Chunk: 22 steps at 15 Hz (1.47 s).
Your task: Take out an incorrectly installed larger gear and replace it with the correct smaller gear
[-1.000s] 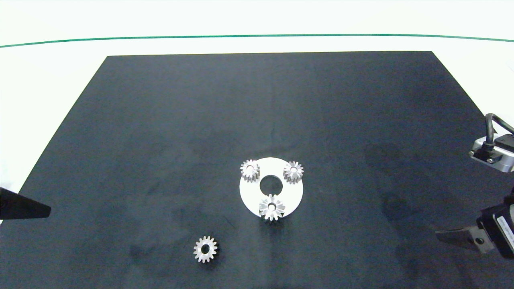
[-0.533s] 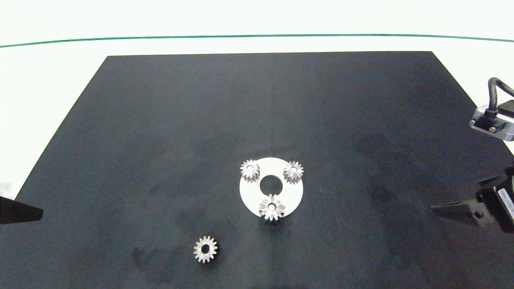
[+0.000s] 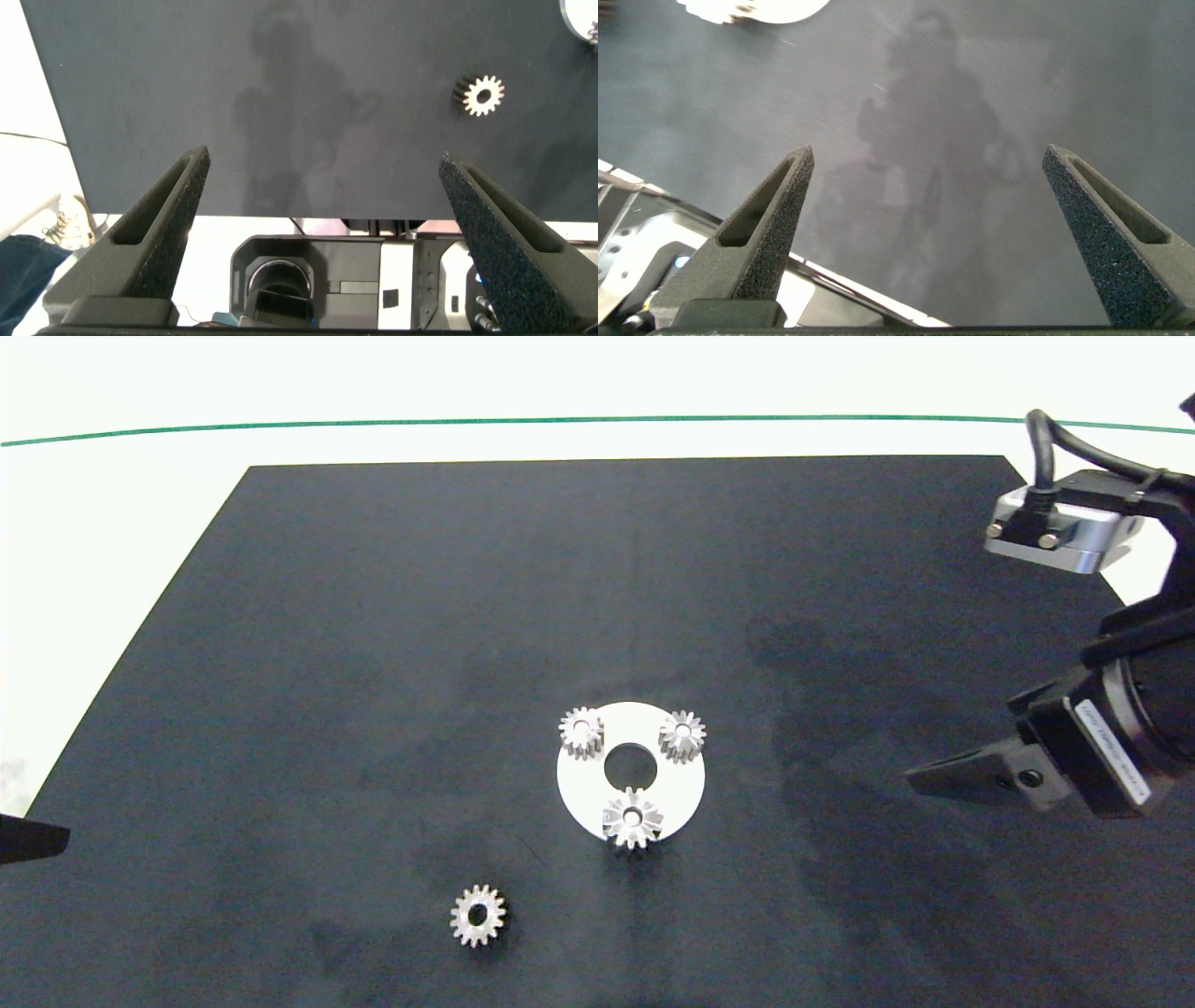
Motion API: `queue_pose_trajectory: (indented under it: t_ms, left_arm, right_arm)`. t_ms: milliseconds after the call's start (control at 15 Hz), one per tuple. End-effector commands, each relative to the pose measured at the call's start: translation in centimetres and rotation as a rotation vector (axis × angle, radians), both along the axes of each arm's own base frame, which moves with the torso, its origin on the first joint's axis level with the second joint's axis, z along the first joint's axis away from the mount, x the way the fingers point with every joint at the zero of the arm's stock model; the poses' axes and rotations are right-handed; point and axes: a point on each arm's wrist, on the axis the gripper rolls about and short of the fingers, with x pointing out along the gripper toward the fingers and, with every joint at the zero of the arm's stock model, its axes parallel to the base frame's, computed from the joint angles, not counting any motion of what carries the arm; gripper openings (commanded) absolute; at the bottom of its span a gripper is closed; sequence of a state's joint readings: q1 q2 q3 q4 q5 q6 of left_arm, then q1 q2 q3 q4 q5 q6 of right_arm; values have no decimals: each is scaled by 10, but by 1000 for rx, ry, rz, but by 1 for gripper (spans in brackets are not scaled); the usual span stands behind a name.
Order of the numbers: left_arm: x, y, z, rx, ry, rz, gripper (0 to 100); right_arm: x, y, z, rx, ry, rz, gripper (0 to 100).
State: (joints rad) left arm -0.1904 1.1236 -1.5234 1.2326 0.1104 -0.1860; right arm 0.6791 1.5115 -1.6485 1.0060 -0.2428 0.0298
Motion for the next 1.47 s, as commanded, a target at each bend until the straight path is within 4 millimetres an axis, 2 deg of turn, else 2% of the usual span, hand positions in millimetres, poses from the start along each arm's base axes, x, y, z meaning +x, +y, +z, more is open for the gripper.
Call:
queue_pose_trajectory:
  t_ms: [67, 333, 533, 667, 933, 1267, 1467]
  left_arm:
    - [-4, 1, 0, -2, -4, 1, 100]
    - [-3, 1, 0, -2, -7, 0, 100]
    - [-4, -1, 0, -4, -7, -18, 100]
    - [-4, -1, 0, -4, -7, -18, 100]
    - [-4, -1, 0, -4, -7, -18, 100]
    - [-4, -1, 1, -5, -9, -18, 100]
    - [-6, 0, 1, -5, -15, -19, 100]
  right_arm:
    - [3, 32, -12, -38, 41, 89, 100]
    - [7, 55, -39, -107, 80, 121, 100]
    - [16, 75, -56, -100, 8, 116, 100]
    - [15, 87, -64, -128, -8, 138, 100]
    - [12, 98, -69, -197, 0, 224, 100]
    - [30, 117, -55, -274, 33, 262, 100]
    - [37, 127, -60, -293, 40, 309, 100]
